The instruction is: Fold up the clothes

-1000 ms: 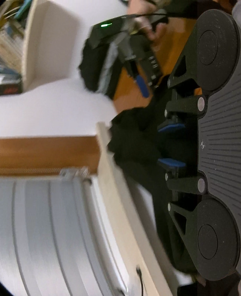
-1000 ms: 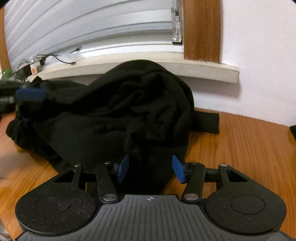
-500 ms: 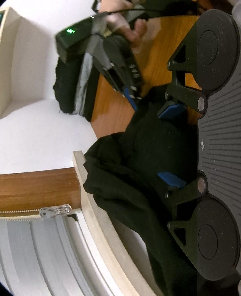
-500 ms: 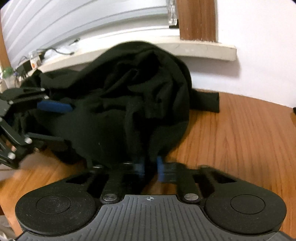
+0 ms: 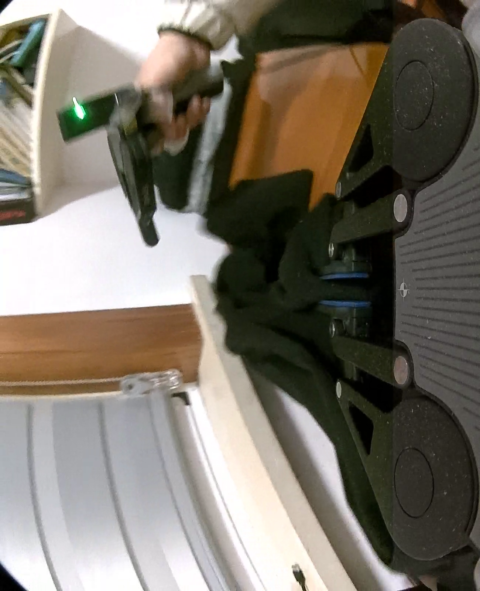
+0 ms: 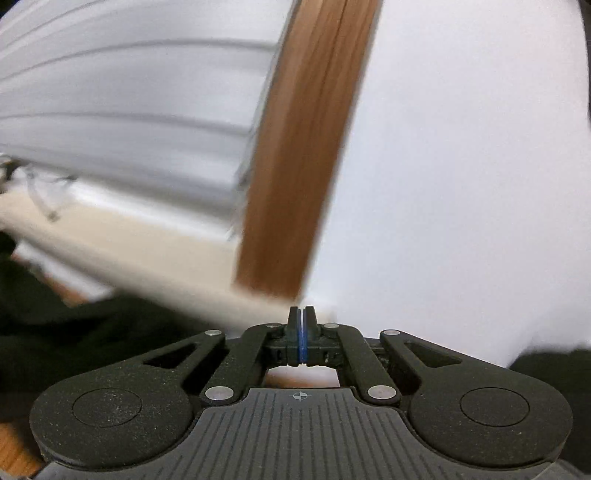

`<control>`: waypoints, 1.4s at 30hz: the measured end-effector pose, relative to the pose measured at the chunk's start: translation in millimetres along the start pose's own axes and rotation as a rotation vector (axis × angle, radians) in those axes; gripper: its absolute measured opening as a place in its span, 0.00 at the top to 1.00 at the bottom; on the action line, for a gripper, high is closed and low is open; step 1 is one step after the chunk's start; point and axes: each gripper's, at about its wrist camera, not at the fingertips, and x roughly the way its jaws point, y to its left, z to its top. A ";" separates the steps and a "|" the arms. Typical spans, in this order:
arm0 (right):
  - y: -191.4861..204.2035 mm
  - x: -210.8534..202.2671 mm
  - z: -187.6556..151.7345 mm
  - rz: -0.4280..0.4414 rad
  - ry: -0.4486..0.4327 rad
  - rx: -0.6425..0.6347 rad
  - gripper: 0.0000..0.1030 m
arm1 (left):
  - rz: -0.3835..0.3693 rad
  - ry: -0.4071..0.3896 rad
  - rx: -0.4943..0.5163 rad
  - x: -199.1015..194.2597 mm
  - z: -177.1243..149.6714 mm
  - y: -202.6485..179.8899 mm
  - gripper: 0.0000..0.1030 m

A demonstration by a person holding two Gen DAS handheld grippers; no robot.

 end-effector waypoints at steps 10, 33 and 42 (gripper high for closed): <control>24.1 12.2 -41.1 0.082 0.144 0.032 0.85 | -0.017 -0.001 -0.021 -3.1 -7.4 2.7 0.89; 4.0 53.6 -131.1 0.157 0.399 0.068 0.45 | -0.210 -0.045 -0.072 57.5 -23.1 52.6 0.89; -0.5 59.6 -121.7 -0.024 0.364 0.149 0.50 | -0.212 -0.119 -0.098 38.3 -19.5 61.8 0.89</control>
